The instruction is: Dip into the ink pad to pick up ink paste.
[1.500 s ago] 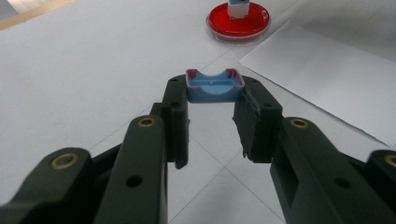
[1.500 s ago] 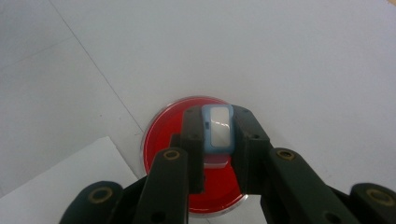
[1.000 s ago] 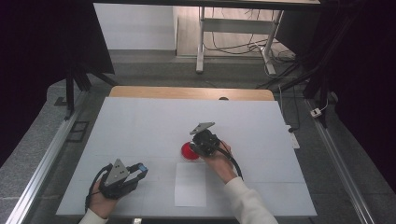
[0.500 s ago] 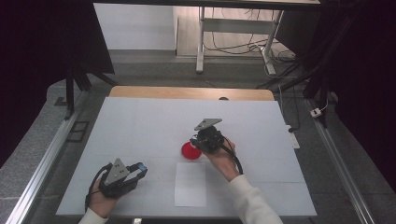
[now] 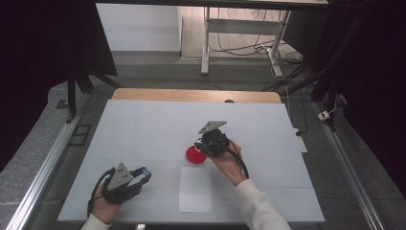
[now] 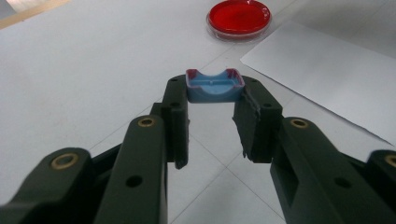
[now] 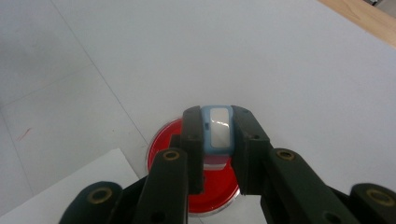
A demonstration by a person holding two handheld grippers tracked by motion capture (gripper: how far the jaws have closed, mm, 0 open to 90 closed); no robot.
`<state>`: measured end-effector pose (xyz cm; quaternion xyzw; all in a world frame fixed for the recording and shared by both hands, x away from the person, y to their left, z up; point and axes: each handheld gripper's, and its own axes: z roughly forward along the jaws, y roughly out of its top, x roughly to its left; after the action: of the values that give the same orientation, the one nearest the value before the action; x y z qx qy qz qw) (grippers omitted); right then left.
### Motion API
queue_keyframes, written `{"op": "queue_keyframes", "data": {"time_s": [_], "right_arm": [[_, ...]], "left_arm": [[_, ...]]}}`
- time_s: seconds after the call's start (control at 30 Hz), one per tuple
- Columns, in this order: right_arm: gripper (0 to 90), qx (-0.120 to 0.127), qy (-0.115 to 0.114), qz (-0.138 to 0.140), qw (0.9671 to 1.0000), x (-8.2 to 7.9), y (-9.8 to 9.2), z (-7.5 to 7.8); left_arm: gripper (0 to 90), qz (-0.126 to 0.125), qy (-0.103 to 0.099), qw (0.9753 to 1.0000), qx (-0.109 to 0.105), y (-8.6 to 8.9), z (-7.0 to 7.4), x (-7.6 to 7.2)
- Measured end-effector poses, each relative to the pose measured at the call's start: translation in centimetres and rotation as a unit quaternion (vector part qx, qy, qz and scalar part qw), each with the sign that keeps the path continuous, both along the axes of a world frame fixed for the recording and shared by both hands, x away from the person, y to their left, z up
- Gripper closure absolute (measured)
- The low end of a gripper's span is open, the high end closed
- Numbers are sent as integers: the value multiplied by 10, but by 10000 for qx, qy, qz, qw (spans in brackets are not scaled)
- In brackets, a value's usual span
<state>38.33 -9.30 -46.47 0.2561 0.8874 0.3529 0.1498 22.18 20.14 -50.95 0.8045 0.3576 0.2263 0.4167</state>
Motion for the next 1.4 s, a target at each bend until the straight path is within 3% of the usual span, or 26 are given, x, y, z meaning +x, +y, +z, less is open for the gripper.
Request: {"op": "queue_keyframes", "data": {"time_s": [1.07, 1.4], "right_arm": [[751, -180, 95, 121, 9997, -2, 8, -6], [751, -338, 170, 90, 9992, 2, 11, -17]], "left_arm": [[659, 9, -1, 10000, -8, 0, 0, 0], [659, 4, 2, 10000, -6, 1, 0, 0]]}}
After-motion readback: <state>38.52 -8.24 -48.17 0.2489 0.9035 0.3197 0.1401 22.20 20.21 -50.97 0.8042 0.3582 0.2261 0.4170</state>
